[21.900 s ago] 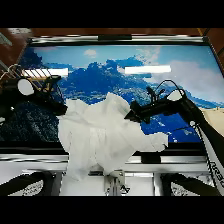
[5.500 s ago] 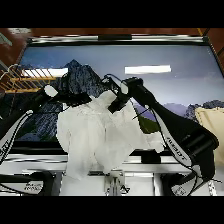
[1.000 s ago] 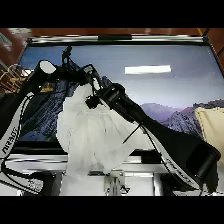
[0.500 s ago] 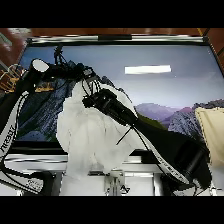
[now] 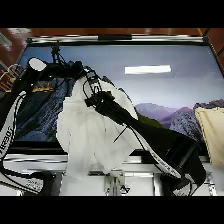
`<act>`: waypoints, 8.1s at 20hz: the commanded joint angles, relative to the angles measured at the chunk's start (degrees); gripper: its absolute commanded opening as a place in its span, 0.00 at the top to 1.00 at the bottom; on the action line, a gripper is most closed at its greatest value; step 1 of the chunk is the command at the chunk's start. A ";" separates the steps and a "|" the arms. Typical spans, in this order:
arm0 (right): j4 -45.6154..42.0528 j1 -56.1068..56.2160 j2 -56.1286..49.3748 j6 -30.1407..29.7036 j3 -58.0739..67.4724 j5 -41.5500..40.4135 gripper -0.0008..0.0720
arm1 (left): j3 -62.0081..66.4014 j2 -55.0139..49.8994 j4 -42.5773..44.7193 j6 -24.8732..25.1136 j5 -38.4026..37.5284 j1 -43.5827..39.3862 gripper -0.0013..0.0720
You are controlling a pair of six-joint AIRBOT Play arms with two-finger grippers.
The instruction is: Fold the shirts.
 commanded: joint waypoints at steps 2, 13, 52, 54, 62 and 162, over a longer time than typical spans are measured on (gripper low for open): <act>-4.42 -2.78 2.93 -2.62 -0.02 7.41 0.90 | 0.02 0.42 -0.02 4.74 -1.64 0.57 0.92; 30.32 -12.96 16.61 -27.39 -0.02 12.31 0.90 | 0.04 0.44 -0.57 12.15 -6.69 0.17 0.92; 7.41 -4.98 3.91 -10.97 0.02 3.80 0.90 | 0.04 1.22 -1.79 14.75 -4.15 -0.52 0.91; 8.87 -5.75 6.84 -13.77 0.04 6.60 0.90 | 0.04 1.22 -1.77 18.05 -6.05 -0.42 0.75; 43.74 -13.84 17.38 -34.21 0.04 31.63 0.90 | 3.02 1.60 -1.73 24.11 -14.62 0.90 0.30; 48.59 -22.01 23.54 -32.44 0.15 41.09 0.90 | 9.90 3.56 24.74 30.27 -20.37 52.13 0.92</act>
